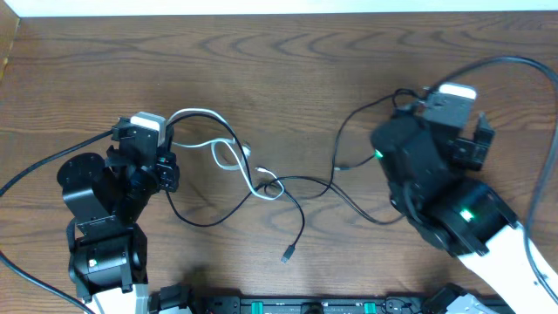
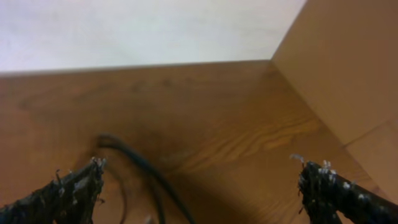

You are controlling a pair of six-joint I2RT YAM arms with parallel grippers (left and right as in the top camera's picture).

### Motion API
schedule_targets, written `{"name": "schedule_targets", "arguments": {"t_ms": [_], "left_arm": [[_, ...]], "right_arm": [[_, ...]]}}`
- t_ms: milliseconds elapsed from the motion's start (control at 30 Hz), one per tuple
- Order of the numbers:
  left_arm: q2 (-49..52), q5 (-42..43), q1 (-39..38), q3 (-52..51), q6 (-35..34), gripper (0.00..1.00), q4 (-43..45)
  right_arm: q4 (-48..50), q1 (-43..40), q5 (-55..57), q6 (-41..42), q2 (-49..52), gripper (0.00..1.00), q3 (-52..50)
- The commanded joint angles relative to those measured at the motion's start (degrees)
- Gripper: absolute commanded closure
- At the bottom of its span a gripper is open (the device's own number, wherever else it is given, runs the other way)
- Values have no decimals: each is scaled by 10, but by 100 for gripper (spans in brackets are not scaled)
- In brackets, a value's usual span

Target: Untangle cables

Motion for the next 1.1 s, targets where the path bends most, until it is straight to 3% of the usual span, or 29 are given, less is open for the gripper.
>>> {"name": "schedule_targets", "arguments": {"t_ms": [0,267,667,867,1067], "left_arm": [[-3,15,2,8,-5,93,1],[-3,15,2,8,-5,93,1],[-3,15,2,8,-5,93,1],[-3,15,2,8,-5,93,-5],[-3,15,2,8,-5,93,-5]], "right_arm": [[-1,-6,-48,-14,26,1,7],[-2,-7,-116,-13,30,1,8],[-10,-7,-429,-10,73,1,7],[-25,-5,-445,123,141,1,7],[-7,-2,-462,179,207,1,7]]}}
